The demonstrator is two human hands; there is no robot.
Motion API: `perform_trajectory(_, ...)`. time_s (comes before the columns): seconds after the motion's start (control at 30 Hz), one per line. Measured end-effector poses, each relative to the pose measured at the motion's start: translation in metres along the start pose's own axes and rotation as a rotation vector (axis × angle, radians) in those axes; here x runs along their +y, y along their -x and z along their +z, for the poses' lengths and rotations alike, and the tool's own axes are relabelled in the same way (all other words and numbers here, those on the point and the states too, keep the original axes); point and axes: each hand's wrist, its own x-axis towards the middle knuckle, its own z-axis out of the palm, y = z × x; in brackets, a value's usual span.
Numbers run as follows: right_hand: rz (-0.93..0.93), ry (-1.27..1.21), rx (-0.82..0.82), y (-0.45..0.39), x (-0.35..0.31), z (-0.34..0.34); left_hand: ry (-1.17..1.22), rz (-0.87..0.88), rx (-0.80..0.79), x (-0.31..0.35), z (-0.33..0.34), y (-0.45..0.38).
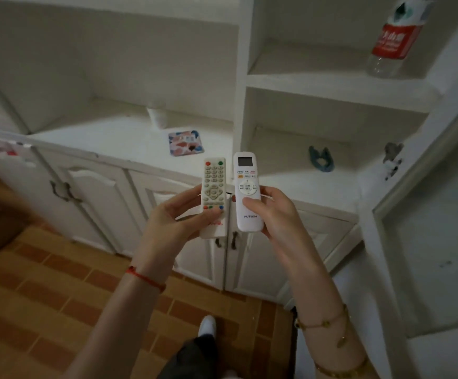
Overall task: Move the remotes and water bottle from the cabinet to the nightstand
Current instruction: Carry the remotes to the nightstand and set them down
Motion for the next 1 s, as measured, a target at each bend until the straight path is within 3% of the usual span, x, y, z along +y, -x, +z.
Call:
perform_trajectory(0.47, 0.129, 0.132, -0.397, 0.003, 0.059, 0.129, 0.135, -0.09, 0.442, -0.031, -0.114, 0.073)
perform_trajectory(1.0, 0.207, 0.303, -0.952, 0.034, 0.113, 0.409, 0.191, -0.089, 1.018, -0.031, -0.327, 0.155)
